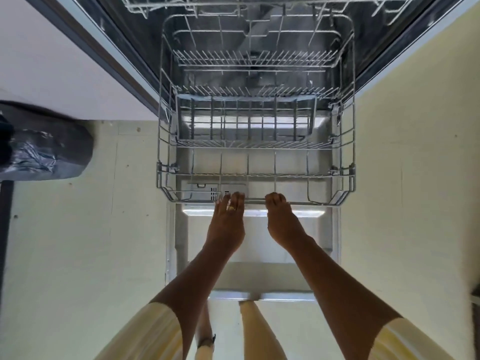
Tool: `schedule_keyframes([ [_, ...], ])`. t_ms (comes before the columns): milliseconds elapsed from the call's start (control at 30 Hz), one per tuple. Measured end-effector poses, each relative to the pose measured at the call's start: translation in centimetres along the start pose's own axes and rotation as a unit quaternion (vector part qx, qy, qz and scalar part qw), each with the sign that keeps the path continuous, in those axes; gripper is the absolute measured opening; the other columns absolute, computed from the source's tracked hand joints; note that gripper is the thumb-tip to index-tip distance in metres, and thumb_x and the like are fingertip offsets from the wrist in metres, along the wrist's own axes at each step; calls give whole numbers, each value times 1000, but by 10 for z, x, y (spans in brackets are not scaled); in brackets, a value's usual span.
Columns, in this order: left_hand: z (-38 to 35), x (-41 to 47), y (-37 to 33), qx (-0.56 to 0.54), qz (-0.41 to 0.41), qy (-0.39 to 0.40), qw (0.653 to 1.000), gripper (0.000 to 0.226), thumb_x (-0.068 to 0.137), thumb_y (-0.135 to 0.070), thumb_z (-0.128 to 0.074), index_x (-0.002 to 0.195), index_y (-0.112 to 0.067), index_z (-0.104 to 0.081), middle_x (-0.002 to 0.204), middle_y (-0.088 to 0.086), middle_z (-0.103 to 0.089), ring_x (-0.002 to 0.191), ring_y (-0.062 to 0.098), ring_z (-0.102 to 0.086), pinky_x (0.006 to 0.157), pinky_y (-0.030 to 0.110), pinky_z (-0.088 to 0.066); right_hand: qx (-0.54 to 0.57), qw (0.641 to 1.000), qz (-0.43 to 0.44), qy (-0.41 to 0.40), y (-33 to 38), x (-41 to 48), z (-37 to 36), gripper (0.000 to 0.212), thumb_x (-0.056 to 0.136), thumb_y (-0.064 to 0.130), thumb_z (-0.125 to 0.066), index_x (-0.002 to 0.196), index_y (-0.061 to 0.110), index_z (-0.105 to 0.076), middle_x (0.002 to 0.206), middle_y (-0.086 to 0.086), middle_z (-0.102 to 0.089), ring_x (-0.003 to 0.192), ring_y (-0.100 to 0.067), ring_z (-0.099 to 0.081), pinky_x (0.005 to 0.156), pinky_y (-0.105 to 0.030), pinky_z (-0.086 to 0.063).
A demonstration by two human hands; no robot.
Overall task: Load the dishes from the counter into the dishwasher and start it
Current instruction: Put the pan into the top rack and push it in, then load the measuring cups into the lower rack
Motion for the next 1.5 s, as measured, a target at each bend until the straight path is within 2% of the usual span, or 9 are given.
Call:
schedule_keyframes([
  [133, -4, -13, 0, -24, 5, 20, 999, 67, 89, 6, -29, 150, -10, -5, 158, 7, -7, 146, 23, -1, 117, 36, 1, 14, 1000, -15, -4, 1, -13, -9, 49, 94, -1, -36, 141, 2, -24, 144, -11, -29, 138, -22, -20, 112, -27, -21],
  [300, 1, -24, 3, -84, -22, 18, 996, 66, 89, 11, -28, 149, -6, -7, 157, 12, -12, 145, 25, -10, 119, 36, -9, -33, 998, -61, 7, 7, -25, -13, 56, 95, 6, -39, 145, 1, -15, 151, -12, -22, 143, -25, -13, 117, -32, -15],
  [600, -14, -71, 36, -126, -27, 12, 992, 61, 93, 5, -28, 149, -8, -9, 156, 10, -17, 144, 21, -12, 118, 36, -11, -109, 976, -178, 60, 26, -26, -17, 51, 93, 10, -39, 139, -4, -23, 141, -19, -33, 133, -30, -30, 110, -35, -28],
  [733, -22, -103, 69, -141, -9, 13, 990, 56, 98, -2, -29, 149, -11, -11, 156, 6, -17, 144, 21, -14, 118, 36, -8, -133, 963, -216, 87, 44, -48, -34, 61, 97, 14, -32, 146, -3, 0, 155, -19, -3, 144, -31, -6, 117, -39, -11],
  [800, -21, -124, 88, -130, -1, 5, 992, 54, 98, -6, -28, 149, -10, -12, 156, 6, -20, 143, 22, -17, 118, 36, -11, -149, 966, -195, 81, 72, -62, -48, 62, 98, 15, -28, 147, 0, 7, 156, -18, 8, 144, -32, 4, 117, -40, -6],
  [967, 10, -177, 138, -37, 39, -63, 997, 51, 99, -19, -34, 145, 2, -24, 151, 19, -27, 138, 35, -30, 112, 46, -25, -157, 986, -45, 30, 187, -84, -80, 56, 99, 13, -25, 148, 3, 0, 157, -14, 3, 145, -28, 1, 117, -39, -5],
  [1100, 34, -224, 192, -14, 108, -4, 994, 56, 102, -32, -22, 149, -7, -4, 156, 8, -14, 145, 25, -9, 116, 40, -4, -142, 989, -9, 31, 277, -103, -91, 55, 100, 17, -24, 149, 5, -1, 158, -11, 4, 145, -25, 4, 117, -37, -1],
  [1200, 69, -266, 231, -20, 165, -7, 986, 60, 101, -33, -28, 149, -5, -4, 155, 7, -20, 144, 26, -11, 116, 44, -4, -148, 988, 22, 43, 341, -123, -85, 55, 100, 16, -23, 148, 4, 1, 157, -11, 5, 145, -24, 5, 117, -37, -1],
  [1500, 190, -376, 313, -84, 246, -58, 964, 62, 99, -37, -34, 148, -7, -10, 157, 10, -9, 145, 29, -7, 116, 45, -3, -170, 980, 100, 23, 517, -182, -28, 58, 101, 20, -25, 148, 4, 6, 157, -9, 11, 145, -23, 10, 117, -37, 2],
])
Point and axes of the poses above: each hand's wrist, its own x-axis towards the middle knuckle, its own z-axis out of the back of the hand, y = z × x, the point moved 4 cm from there along x, towards the middle knuckle
